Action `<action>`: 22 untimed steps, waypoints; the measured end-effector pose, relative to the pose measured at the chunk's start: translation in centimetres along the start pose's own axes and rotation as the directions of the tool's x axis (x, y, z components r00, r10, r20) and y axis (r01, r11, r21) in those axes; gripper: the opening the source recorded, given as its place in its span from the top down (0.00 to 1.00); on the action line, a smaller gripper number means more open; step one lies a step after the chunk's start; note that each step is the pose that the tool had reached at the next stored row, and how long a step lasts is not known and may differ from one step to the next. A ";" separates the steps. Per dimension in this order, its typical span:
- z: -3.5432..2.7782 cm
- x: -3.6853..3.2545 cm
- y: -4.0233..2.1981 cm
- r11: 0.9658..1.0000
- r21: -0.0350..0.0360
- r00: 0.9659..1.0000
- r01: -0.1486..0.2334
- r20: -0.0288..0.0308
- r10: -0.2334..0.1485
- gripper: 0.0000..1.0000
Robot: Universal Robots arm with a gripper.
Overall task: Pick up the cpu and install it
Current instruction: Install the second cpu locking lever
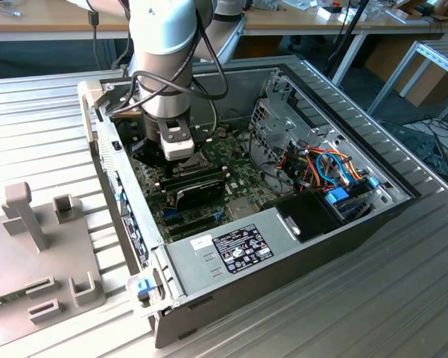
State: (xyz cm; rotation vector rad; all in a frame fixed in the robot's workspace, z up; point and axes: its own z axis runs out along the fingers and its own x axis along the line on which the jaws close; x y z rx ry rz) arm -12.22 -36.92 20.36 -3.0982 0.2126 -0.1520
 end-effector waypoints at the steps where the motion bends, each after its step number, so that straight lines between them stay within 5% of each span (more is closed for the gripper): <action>1: 0.04 0.00 0.01 1.000 0.001 1.000 0.000 0.000 0.000 0.89; 7: 0.32 -0.03 0.01 1.000 0.016 1.000 -0.001 0.002 0.001 0.89; 22: 0.20 0.04 0.44 1.000 0.017 1.000 -0.002 0.002 0.002 0.89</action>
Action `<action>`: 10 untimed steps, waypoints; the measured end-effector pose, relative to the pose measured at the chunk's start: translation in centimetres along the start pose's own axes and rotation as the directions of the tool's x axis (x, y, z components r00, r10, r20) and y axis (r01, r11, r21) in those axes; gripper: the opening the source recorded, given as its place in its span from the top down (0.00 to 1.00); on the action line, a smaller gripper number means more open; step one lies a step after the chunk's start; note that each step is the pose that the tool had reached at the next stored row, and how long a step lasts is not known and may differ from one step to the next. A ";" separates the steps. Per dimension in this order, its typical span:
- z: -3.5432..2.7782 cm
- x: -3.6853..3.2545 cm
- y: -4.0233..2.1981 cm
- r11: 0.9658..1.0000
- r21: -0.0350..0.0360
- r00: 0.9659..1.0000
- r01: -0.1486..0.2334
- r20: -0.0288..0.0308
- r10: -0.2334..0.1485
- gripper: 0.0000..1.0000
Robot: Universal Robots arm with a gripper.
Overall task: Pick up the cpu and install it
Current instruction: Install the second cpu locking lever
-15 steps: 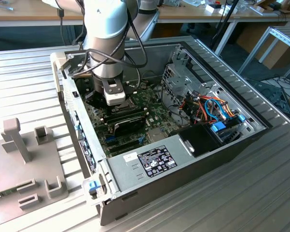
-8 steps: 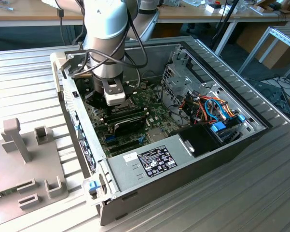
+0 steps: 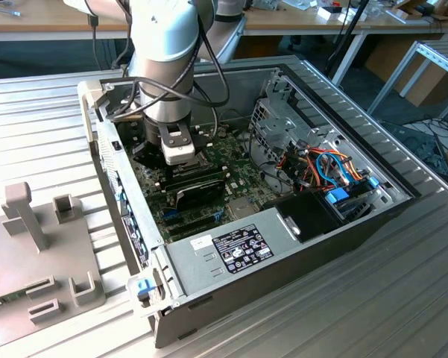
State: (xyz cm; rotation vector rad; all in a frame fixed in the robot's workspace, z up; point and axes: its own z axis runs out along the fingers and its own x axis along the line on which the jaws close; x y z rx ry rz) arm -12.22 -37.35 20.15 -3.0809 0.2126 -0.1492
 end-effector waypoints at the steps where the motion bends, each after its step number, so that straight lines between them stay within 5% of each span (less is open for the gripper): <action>1: -0.07 0.01 -0.01 1.000 0.000 1.000 0.000 0.000 0.000 0.89; 10: -1.45 0.14 -0.09 1.000 0.000 1.000 0.000 0.001 0.000 0.89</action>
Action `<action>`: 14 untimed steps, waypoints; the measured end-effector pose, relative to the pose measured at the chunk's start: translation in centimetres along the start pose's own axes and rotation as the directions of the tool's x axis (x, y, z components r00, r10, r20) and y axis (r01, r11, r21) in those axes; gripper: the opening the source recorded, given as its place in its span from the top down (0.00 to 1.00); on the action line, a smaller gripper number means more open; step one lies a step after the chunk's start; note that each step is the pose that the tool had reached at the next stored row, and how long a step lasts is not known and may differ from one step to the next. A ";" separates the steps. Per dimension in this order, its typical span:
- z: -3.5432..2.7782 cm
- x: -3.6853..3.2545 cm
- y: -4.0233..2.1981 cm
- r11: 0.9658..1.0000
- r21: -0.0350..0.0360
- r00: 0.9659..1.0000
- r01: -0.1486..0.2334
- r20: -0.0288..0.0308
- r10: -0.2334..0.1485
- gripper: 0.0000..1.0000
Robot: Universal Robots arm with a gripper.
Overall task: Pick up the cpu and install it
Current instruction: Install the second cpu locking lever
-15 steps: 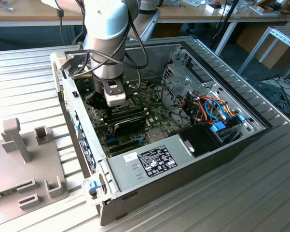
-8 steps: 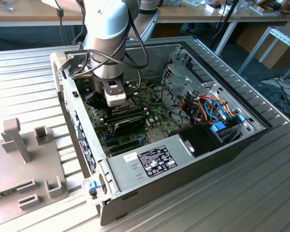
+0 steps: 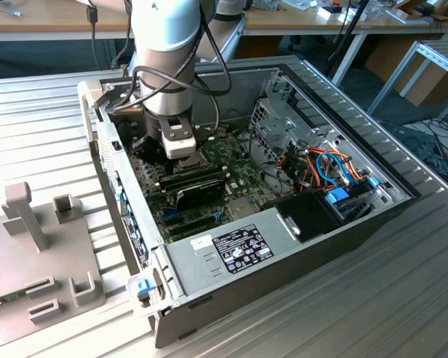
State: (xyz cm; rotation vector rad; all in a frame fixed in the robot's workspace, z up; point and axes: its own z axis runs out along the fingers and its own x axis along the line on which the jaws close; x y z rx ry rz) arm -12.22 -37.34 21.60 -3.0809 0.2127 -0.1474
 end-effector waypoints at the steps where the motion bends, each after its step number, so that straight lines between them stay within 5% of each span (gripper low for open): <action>1: -0.19 0.02 -0.01 1.000 0.000 1.000 0.000 0.000 0.000 0.89; 6: -0.66 0.09 -0.04 1.000 0.000 1.000 0.000 0.003 0.000 0.89; 10: -0.65 0.46 -0.09 1.000 -0.003 1.000 -0.001 0.019 0.001 0.89; 14: -0.65 0.49 -0.10 1.000 -0.003 1.000 -0.001 0.021 0.001 0.89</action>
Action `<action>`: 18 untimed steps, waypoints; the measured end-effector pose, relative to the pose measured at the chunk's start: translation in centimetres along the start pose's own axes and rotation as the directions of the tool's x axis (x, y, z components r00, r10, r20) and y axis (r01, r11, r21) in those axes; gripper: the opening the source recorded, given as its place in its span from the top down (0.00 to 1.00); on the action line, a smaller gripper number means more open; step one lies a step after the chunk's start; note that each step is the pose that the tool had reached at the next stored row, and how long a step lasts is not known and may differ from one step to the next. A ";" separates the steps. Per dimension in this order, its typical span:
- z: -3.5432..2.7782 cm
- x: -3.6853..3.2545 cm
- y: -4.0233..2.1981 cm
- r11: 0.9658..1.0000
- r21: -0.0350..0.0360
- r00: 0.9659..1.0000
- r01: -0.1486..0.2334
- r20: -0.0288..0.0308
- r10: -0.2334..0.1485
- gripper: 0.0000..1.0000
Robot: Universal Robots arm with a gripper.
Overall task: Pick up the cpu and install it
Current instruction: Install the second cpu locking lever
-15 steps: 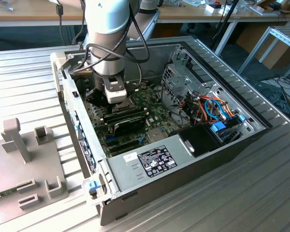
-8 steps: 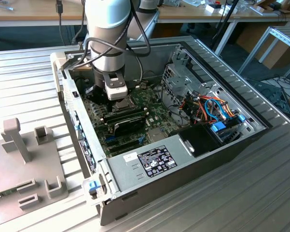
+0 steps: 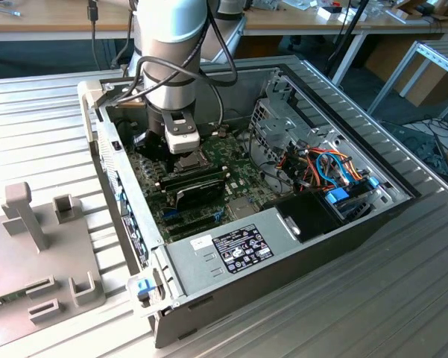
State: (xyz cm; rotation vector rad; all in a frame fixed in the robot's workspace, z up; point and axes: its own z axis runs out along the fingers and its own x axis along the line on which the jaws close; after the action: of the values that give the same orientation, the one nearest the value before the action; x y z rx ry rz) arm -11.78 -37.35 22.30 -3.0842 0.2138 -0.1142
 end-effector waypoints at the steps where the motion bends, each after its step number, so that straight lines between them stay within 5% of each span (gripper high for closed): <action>1: 0.00 0.00 0.00 1.000 0.000 1.000 0.000 0.000 0.000 0.89; 9: -1.12 0.25 -0.08 1.000 0.000 1.000 0.012 0.003 -0.012 0.89; 18: -1.30 0.47 -0.13 0.999 0.001 0.999 0.038 0.006 -0.038 0.89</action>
State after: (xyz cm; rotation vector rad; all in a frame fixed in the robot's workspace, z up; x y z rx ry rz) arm -11.40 -37.34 23.63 -3.0878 0.1545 -0.1058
